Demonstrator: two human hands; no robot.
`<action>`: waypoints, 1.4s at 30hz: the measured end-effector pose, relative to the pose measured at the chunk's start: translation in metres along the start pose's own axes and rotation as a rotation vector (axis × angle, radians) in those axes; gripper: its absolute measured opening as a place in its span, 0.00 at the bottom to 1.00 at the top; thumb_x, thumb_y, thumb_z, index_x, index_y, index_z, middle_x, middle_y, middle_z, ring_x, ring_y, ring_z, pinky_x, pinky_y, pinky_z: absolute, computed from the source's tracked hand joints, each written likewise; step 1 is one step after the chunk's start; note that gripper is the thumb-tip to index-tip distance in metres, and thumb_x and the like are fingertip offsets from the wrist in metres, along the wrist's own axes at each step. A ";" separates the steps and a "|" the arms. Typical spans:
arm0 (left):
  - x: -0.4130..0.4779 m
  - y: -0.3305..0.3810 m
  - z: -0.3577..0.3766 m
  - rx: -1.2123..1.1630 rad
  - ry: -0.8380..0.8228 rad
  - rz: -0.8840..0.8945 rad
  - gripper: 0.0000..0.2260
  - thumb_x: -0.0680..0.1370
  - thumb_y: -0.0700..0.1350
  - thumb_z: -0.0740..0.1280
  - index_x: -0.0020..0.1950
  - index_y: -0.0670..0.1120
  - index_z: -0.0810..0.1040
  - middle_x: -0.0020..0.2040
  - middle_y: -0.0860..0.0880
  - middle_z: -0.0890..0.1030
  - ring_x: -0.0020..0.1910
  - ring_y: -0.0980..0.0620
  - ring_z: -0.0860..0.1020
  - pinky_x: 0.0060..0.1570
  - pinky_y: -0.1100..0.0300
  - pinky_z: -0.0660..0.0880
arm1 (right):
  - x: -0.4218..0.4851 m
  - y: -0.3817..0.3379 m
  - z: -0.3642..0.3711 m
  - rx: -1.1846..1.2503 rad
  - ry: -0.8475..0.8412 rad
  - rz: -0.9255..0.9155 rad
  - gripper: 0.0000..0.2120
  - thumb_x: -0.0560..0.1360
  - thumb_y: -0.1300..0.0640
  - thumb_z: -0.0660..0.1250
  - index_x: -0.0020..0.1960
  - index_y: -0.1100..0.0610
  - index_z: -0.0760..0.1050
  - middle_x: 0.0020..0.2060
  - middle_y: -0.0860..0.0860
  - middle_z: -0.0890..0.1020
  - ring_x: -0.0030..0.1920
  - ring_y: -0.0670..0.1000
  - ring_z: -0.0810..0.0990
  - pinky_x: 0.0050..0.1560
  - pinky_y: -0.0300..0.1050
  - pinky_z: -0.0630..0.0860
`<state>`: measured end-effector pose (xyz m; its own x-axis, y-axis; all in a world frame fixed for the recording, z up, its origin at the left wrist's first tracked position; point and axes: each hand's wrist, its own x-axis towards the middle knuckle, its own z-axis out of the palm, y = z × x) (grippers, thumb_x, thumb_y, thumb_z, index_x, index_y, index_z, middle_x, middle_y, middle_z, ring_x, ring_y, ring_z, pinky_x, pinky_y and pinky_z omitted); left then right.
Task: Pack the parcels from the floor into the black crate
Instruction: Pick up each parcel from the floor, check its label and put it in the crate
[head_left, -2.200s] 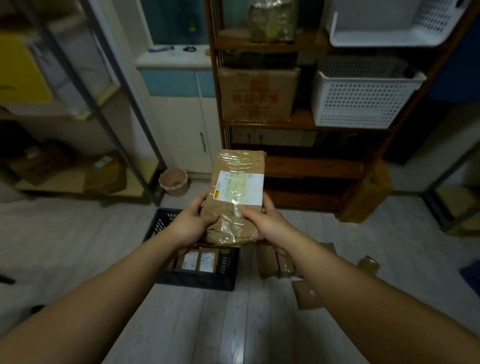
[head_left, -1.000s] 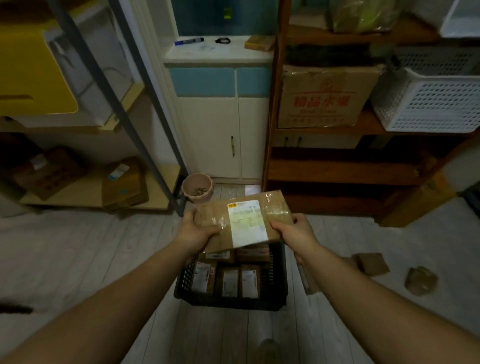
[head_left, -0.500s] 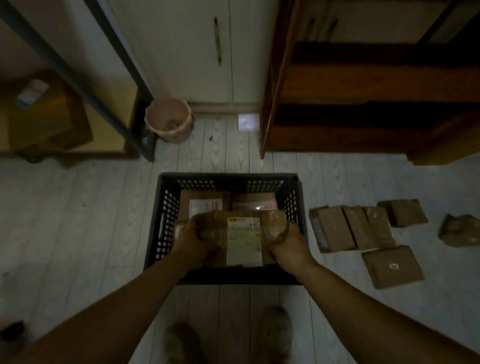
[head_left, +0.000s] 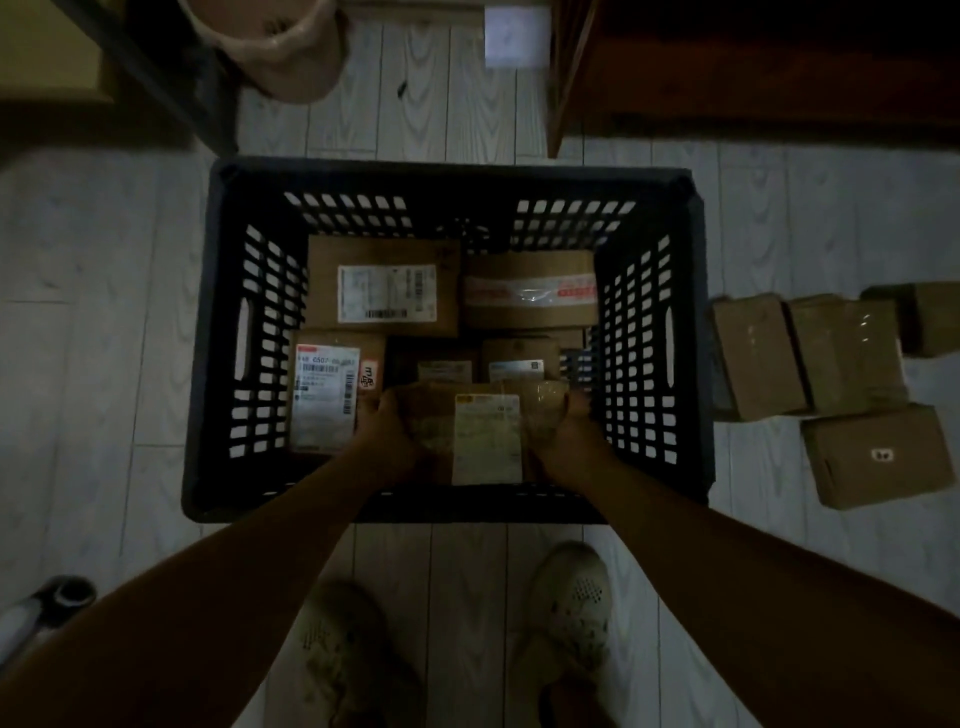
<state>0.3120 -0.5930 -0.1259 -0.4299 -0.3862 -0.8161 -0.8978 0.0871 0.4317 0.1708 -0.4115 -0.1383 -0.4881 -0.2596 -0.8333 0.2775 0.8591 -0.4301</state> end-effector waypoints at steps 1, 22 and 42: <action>0.004 -0.003 0.002 0.004 -0.002 0.002 0.47 0.55 0.64 0.73 0.70 0.56 0.60 0.73 0.46 0.60 0.70 0.40 0.65 0.62 0.39 0.71 | 0.002 0.001 0.001 0.003 -0.006 0.020 0.43 0.63 0.43 0.70 0.73 0.48 0.54 0.65 0.57 0.71 0.61 0.60 0.74 0.62 0.60 0.73; -0.136 0.056 -0.071 0.100 0.039 -0.105 0.33 0.70 0.56 0.71 0.71 0.46 0.68 0.69 0.43 0.70 0.68 0.40 0.69 0.67 0.45 0.67 | -0.143 -0.059 -0.074 -0.150 -0.165 -0.046 0.16 0.75 0.48 0.68 0.59 0.53 0.73 0.57 0.50 0.78 0.56 0.52 0.77 0.56 0.45 0.75; -0.536 0.241 -0.115 0.369 0.107 0.486 0.37 0.68 0.64 0.66 0.73 0.51 0.63 0.72 0.46 0.67 0.67 0.45 0.69 0.68 0.48 0.67 | -0.585 -0.075 -0.282 -0.627 0.493 -0.278 0.33 0.78 0.46 0.60 0.77 0.56 0.52 0.74 0.59 0.60 0.72 0.60 0.63 0.70 0.49 0.63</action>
<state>0.3368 -0.4703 0.4600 -0.8033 -0.3106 -0.5081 -0.5835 0.5810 0.5673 0.2023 -0.1995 0.4795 -0.8165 -0.4006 -0.4157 -0.3457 0.9160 -0.2038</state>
